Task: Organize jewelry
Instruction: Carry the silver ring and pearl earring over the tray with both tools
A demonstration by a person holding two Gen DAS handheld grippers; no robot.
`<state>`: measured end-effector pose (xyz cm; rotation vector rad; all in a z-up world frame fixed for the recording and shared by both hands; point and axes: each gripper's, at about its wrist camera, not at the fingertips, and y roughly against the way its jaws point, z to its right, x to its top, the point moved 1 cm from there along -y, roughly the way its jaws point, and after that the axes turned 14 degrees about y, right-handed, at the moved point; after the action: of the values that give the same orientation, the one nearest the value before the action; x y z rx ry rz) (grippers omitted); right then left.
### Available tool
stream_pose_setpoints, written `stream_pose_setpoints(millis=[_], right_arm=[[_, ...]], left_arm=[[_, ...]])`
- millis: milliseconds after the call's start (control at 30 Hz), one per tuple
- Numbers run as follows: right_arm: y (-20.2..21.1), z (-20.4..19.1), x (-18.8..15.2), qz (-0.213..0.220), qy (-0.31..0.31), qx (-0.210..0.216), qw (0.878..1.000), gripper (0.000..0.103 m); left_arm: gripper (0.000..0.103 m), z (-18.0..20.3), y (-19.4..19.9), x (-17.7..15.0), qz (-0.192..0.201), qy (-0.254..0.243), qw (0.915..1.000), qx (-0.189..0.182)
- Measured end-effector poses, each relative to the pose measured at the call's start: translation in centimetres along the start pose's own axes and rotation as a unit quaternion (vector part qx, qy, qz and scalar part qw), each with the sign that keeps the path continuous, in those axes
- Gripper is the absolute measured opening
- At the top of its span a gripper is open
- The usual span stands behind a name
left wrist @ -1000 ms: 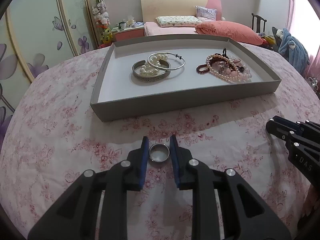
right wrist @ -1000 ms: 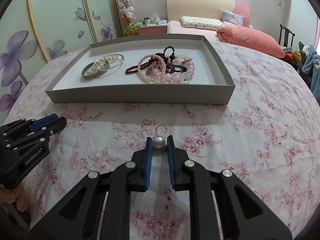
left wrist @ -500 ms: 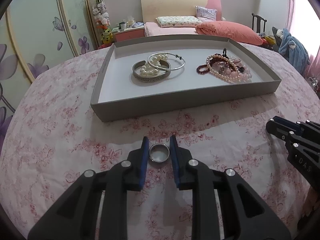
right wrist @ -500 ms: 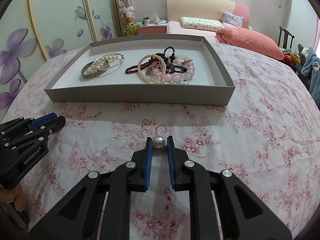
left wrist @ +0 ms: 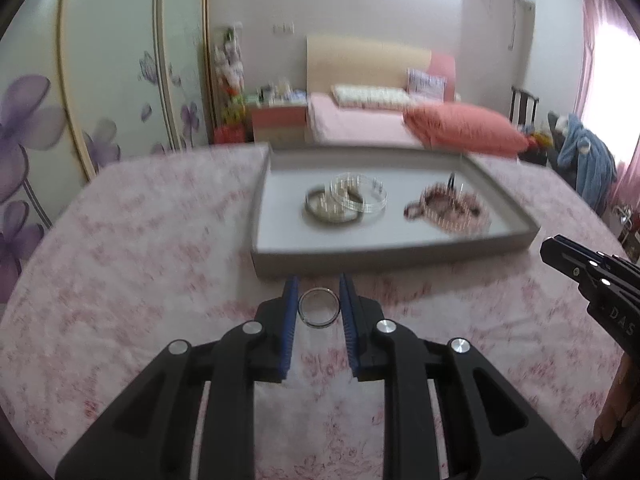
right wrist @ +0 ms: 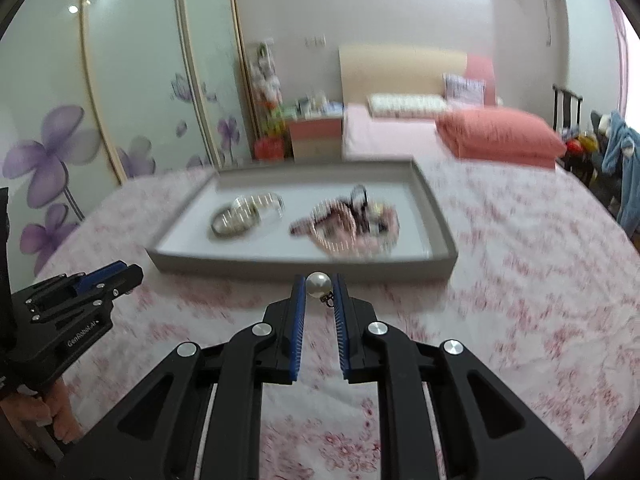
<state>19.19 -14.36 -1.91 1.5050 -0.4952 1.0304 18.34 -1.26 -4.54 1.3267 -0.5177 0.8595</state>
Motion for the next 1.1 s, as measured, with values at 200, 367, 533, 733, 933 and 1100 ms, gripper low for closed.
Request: stream_pose_setpoints(millis=[200, 367, 533, 733, 933, 1100], right_arm=[[3.1, -0.7, 2.0, 0.085, 0.022, -0.033, 0.996, 0.015], [3.7, -0.8, 3.3, 0.117, 0.030, -0.048, 0.991, 0.015], [3.4, -0.7, 4.7, 0.142, 0.031, -0.053, 0.988, 0.015], [1.9, -0.5, 6.0, 0.152, 0.030, -0.054, 0.986, 0.015], [-0.4, 0.1, 6.6, 0.145, 0.025, -0.050, 0.988, 0.015], [-2.6, 0.6, 7.0, 0.132, 0.018, -0.044, 0.990, 0.015]], left_arm=[[0.022, 1.0, 3.2, 1.4, 0.082, -0.009, 0.9965, -0.011], [0.022, 1.9, 4.1, 2.5, 0.113, -0.014, 0.9934, -0.020], [0.022, 2.4, 4.1, 3.7, 0.124, -0.011, 0.9919, -0.026], [0.022, 2.9, 2.9, 5.3, 0.133, -0.002, 0.9905, -0.033], [0.022, 3.4, 0.5, 6.3, 0.127, -0.003, 0.9913, -0.035], [0.022, 3.6, -1.7, 6.7, 0.116, -0.003, 0.9926, -0.037]])
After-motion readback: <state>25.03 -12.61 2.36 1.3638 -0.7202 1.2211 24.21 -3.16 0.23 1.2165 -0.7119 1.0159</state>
